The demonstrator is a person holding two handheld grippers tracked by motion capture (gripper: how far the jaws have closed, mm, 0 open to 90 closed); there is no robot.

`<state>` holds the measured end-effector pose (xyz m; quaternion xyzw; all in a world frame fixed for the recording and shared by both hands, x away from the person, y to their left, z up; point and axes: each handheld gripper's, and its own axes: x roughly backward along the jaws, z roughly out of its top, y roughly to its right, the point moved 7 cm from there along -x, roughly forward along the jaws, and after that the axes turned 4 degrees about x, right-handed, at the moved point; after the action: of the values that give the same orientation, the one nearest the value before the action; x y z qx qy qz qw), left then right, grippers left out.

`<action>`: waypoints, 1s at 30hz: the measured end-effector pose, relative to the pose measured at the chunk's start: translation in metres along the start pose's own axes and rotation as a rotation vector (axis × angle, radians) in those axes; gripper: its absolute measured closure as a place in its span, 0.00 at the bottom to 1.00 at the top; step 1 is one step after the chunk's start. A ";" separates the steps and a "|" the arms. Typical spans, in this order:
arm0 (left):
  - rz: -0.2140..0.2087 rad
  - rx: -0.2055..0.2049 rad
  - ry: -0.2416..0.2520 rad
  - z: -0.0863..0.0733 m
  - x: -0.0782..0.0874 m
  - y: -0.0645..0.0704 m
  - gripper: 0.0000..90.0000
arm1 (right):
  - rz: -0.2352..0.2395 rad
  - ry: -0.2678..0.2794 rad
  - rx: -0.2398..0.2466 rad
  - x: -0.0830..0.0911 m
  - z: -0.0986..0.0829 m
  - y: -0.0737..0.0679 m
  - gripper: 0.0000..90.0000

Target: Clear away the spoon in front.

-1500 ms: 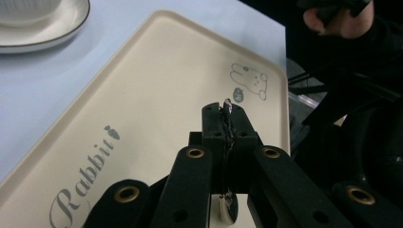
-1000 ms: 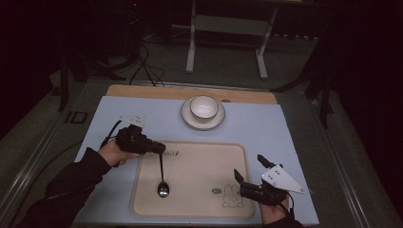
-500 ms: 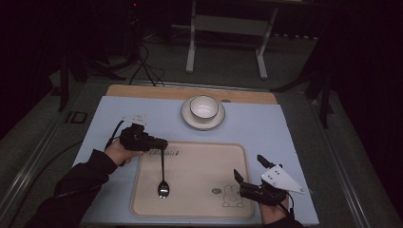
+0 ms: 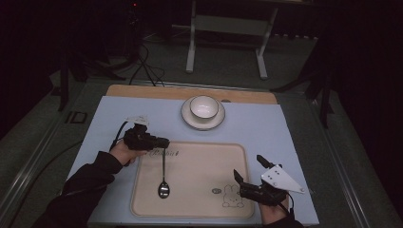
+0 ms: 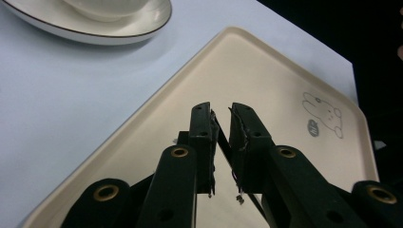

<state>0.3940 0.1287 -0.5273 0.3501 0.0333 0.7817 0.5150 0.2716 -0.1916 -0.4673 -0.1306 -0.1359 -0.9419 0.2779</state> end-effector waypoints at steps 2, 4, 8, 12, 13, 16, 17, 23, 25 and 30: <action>0.005 0.014 0.004 -0.001 -0.003 -0.003 0.88 | 0.001 0.000 -0.001 0.000 0.000 0.000 0.14; 0.008 0.027 -0.003 -0.003 -0.006 -0.005 0.87 | 0.001 -0.001 -0.002 0.000 0.000 0.000 0.14; 0.034 0.043 -0.020 -0.007 -0.011 -0.011 0.87 | 0.001 0.000 -0.001 0.000 0.000 0.000 0.14; 0.052 0.062 -0.033 -0.009 -0.016 -0.017 0.85 | 0.003 -0.001 -0.002 0.000 0.000 0.000 0.14; 0.052 0.064 -0.033 -0.010 -0.017 -0.018 0.85 | 0.005 -0.001 -0.003 0.000 0.000 0.000 0.14; 0.060 0.076 -0.041 -0.012 -0.021 -0.021 0.85 | 0.006 -0.001 -0.003 -0.001 -0.001 0.000 0.14; 0.068 0.076 -0.049 -0.013 -0.022 -0.023 0.84 | 0.006 -0.001 -0.004 -0.001 -0.001 0.000 0.14; 0.077 0.081 -0.072 -0.017 -0.027 -0.025 0.83 | 0.008 -0.001 -0.004 -0.001 -0.001 0.000 0.14; 0.087 0.089 -0.082 -0.019 -0.030 -0.027 0.83 | 0.008 -0.002 -0.004 -0.001 -0.001 0.000 0.14; 0.092 0.084 -0.100 -0.019 -0.034 -0.028 0.80 | 0.008 -0.004 -0.005 -0.001 -0.001 0.000 0.14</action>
<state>0.4120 0.1199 -0.5706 0.4112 0.0241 0.7841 0.4643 0.2722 -0.1914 -0.4686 -0.1337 -0.1338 -0.9408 0.2813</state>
